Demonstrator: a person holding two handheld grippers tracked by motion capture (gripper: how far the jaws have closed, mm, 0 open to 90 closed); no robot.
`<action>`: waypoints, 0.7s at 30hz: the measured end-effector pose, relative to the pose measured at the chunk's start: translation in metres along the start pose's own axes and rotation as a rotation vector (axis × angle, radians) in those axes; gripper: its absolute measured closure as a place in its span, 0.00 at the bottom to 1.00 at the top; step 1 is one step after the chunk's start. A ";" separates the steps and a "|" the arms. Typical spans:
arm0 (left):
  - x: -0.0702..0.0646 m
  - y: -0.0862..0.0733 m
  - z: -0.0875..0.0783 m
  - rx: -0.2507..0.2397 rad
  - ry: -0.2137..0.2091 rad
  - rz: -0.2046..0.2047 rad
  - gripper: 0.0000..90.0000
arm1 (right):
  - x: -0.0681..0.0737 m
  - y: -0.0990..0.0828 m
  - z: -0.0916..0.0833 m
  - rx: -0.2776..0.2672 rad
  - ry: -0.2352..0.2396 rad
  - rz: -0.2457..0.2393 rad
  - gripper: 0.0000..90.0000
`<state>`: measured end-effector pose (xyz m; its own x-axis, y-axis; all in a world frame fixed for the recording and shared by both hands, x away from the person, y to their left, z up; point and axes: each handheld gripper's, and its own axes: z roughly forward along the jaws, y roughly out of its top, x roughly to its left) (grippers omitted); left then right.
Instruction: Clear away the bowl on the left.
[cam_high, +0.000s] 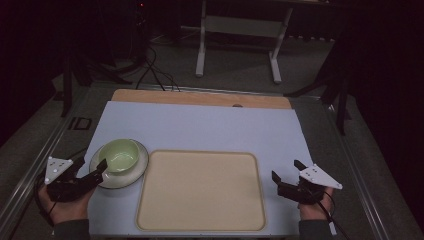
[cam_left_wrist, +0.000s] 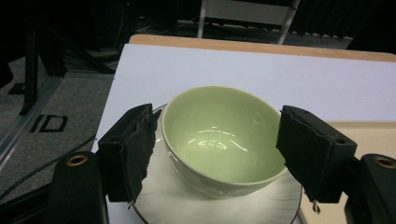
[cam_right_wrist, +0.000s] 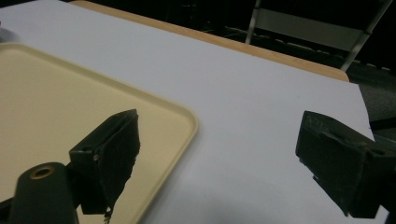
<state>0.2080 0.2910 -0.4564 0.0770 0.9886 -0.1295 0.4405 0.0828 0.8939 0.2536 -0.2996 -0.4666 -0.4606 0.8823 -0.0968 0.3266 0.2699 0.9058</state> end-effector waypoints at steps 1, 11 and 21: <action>0.000 0.000 0.000 0.000 0.000 0.000 0.32 | 0.000 0.000 0.000 0.001 0.003 -0.004 0.15; 0.000 -0.001 0.002 0.007 -0.001 -0.003 0.33 | 0.002 0.000 0.004 0.010 0.010 -0.023 0.15; -0.001 -0.001 0.009 0.033 -0.004 -0.017 0.35 | 0.000 0.000 0.003 0.005 0.003 -0.024 0.14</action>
<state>0.2152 0.2886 -0.4606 0.0726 0.9865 -0.1466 0.4707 0.0957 0.8771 0.2563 -0.2979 -0.4680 -0.4708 0.8744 -0.1173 0.3193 0.2929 0.9012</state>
